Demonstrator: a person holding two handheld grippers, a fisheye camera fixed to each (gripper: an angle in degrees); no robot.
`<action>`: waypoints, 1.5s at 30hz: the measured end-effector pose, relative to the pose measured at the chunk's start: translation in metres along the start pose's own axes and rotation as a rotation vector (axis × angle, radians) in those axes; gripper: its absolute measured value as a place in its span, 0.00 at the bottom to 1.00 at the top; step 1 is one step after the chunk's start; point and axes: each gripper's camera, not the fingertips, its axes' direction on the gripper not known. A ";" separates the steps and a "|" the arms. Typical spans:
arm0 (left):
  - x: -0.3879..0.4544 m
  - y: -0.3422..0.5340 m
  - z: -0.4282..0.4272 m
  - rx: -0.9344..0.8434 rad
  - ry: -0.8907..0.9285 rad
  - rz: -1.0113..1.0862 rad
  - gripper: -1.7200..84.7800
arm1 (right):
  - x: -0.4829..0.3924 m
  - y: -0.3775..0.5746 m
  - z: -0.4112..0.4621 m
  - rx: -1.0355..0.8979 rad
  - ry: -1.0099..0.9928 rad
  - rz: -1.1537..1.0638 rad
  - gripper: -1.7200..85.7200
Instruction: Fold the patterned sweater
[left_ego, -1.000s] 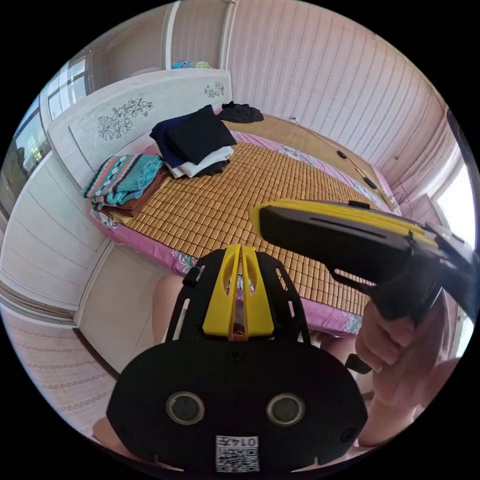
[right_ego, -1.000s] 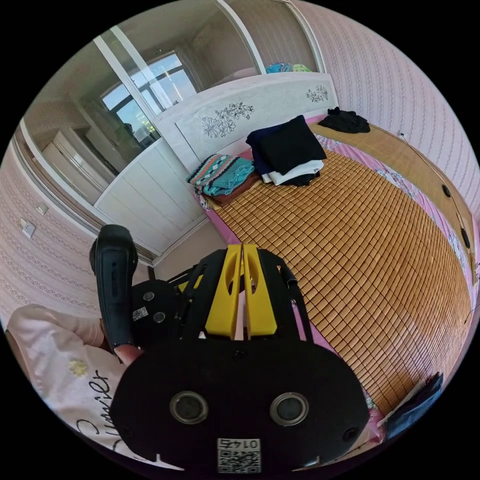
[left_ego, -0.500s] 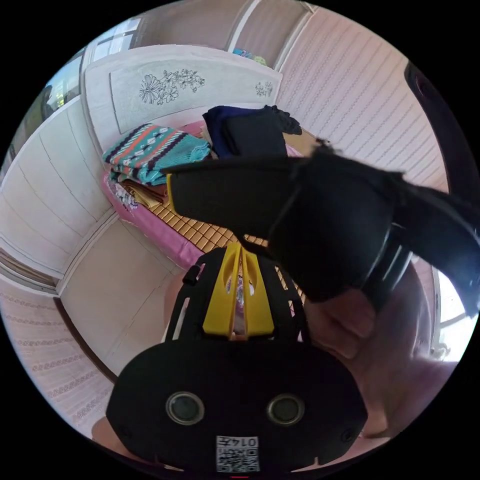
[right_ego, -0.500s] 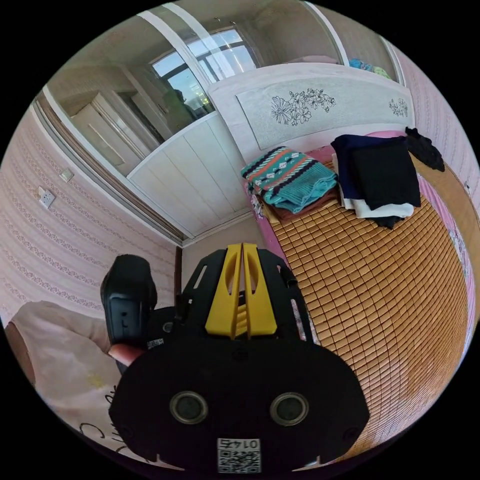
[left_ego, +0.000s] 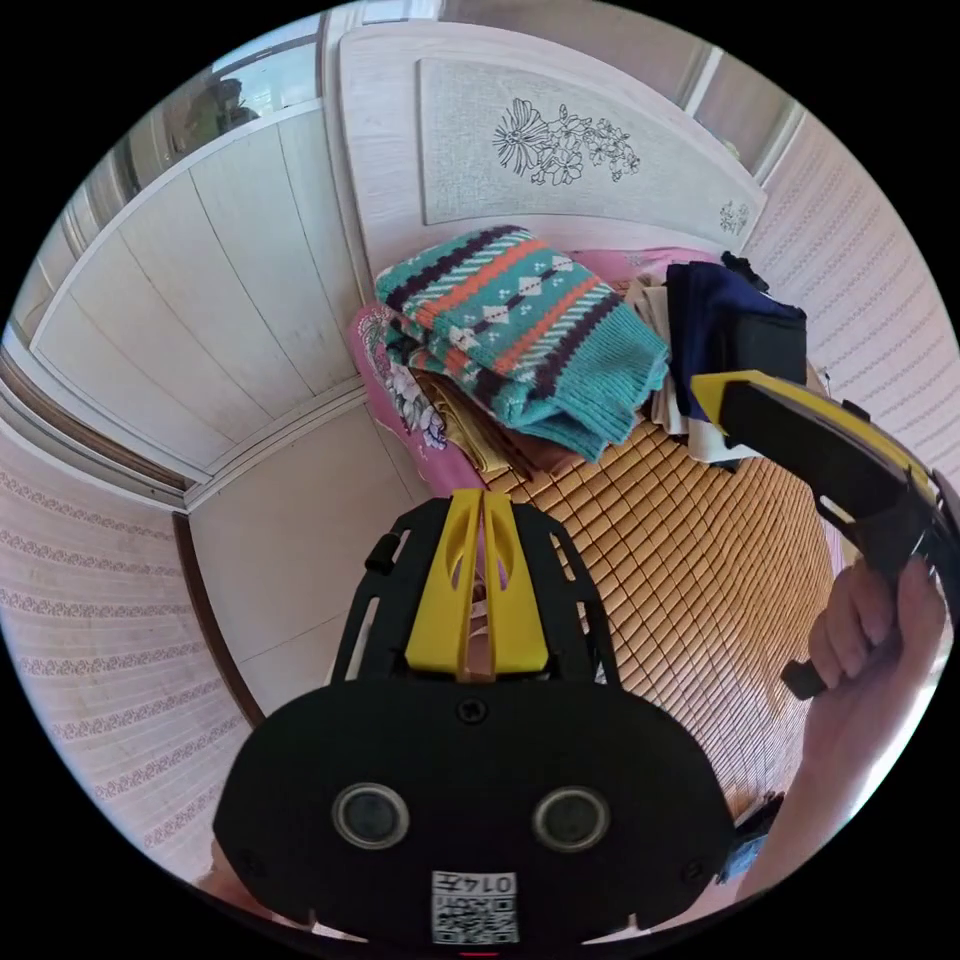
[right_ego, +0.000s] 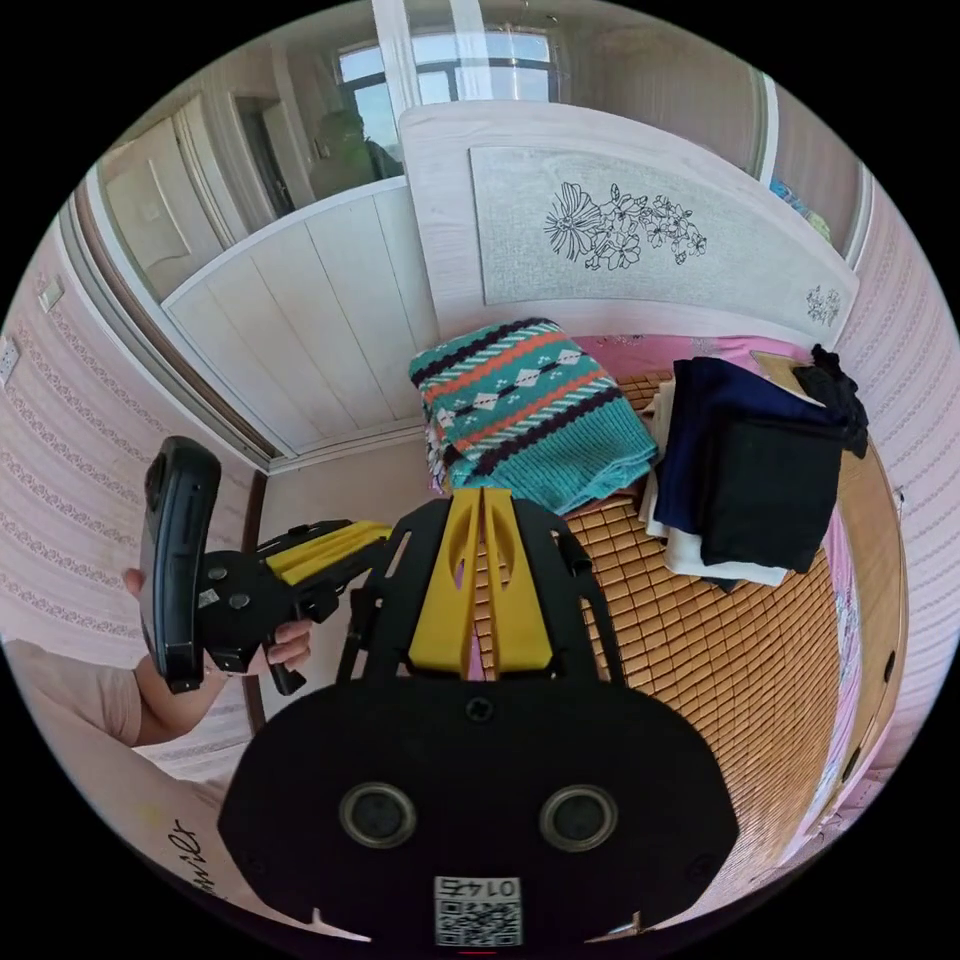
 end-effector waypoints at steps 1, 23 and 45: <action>-0.013 -0.016 0.003 -0.008 -0.003 -0.022 0.01 | 0.001 -0.005 0.007 -0.003 0.009 -0.003 0.01; -0.168 -0.151 0.008 0.369 0.155 0.283 0.02 | -0.053 -0.089 0.180 -0.102 0.049 -0.336 0.10; -0.175 -0.233 0.025 0.147 0.616 0.182 0.14 | 0.006 -0.059 0.054 -0.005 -0.037 -0.236 0.05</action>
